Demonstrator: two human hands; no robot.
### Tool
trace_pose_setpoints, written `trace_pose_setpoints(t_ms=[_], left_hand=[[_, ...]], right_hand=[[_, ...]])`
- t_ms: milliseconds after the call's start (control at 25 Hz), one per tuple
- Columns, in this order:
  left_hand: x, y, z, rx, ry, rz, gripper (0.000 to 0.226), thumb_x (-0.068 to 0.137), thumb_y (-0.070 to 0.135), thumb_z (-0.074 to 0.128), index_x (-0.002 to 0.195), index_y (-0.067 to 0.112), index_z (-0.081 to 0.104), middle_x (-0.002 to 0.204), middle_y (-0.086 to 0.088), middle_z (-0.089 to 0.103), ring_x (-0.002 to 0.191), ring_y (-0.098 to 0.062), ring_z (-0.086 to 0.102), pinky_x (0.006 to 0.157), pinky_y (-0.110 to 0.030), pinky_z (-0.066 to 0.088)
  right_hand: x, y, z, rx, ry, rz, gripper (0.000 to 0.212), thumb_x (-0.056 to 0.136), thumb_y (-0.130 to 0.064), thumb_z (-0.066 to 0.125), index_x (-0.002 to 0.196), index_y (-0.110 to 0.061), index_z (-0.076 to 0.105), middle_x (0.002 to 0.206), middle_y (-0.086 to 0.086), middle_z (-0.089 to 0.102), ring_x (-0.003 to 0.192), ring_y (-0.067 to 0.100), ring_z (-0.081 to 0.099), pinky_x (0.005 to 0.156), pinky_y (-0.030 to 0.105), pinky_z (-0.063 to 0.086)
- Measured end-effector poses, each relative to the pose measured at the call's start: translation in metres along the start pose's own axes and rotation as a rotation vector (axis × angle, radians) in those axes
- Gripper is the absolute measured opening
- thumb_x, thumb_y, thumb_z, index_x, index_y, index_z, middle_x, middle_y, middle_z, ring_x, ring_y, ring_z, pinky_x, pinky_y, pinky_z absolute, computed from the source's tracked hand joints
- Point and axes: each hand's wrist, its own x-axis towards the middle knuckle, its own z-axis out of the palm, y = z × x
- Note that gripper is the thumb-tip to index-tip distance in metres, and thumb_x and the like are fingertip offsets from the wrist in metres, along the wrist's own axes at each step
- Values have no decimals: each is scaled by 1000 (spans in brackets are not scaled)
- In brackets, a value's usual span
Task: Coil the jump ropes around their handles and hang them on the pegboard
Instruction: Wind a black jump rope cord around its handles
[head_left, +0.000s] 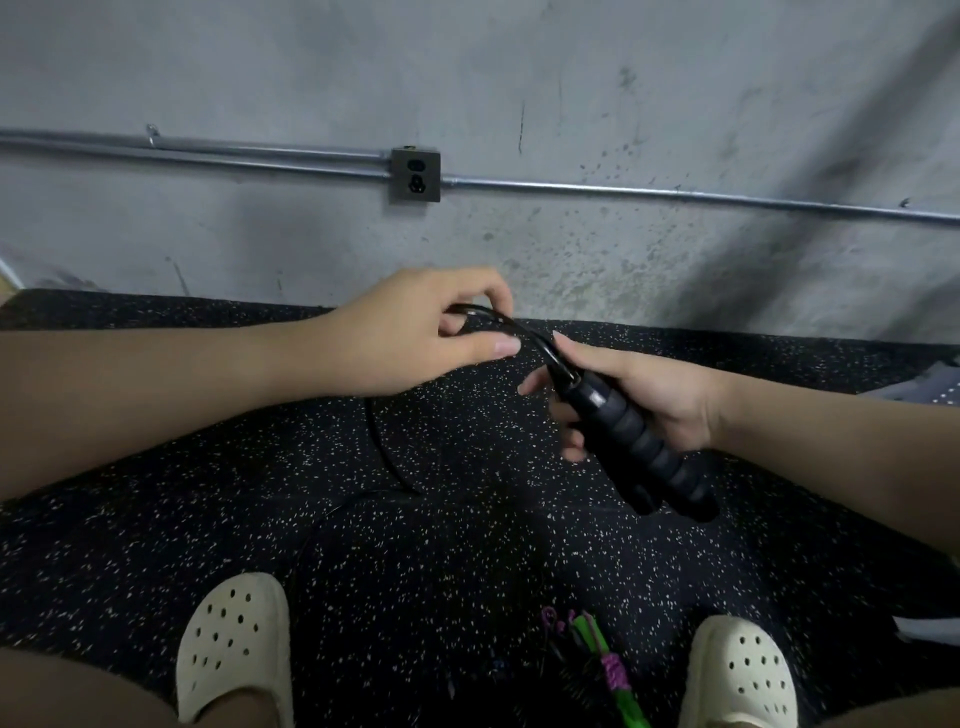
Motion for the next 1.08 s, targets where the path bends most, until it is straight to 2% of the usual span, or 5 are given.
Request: trace_pose_setpoints(t_ms=[160,360,680,920,1080], left_hand=[[2,6,-1,75,87,195,26,99,48,54,101,30,74,82,5,75,76,-20,70,74,-51,57],[14,-4,-9,-41,168,-153,34,95,21,66,61,15,63,49,7,54,52,-13,49,59,-25,40],[7,-13,-3,-163,182,-423,44,93,21,61,58,15,36,52,1,25,60,-19,30,61,-34,25],[-5,-32,-14,130,109,-130,10,96,32,65,99,24,60,76,5,62,63,-6,54,61,-24,37],[-9,-25,-3,210,-124,55,48,95,30,67,136,37,43,94,9,61,84,1,59,70,-27,48]], right_hand=[[-4,4,-2,-65,-188,108,101,76,-88,46,133,-6,60,90,8,62,60,15,60,64,32,55],[-3,7,4,49,-389,134,118,61,-95,55,144,-11,52,103,10,59,54,11,52,55,26,50],[-7,4,-7,-64,-437,153,68,91,-11,65,153,-7,39,131,25,57,101,29,65,91,42,54],[-10,0,-17,19,-423,169,55,84,-9,66,137,-5,51,97,13,54,85,25,56,84,43,52],[-13,-9,-14,-4,-449,171,51,84,-8,58,134,-7,51,96,14,51,78,26,56,82,45,53]])
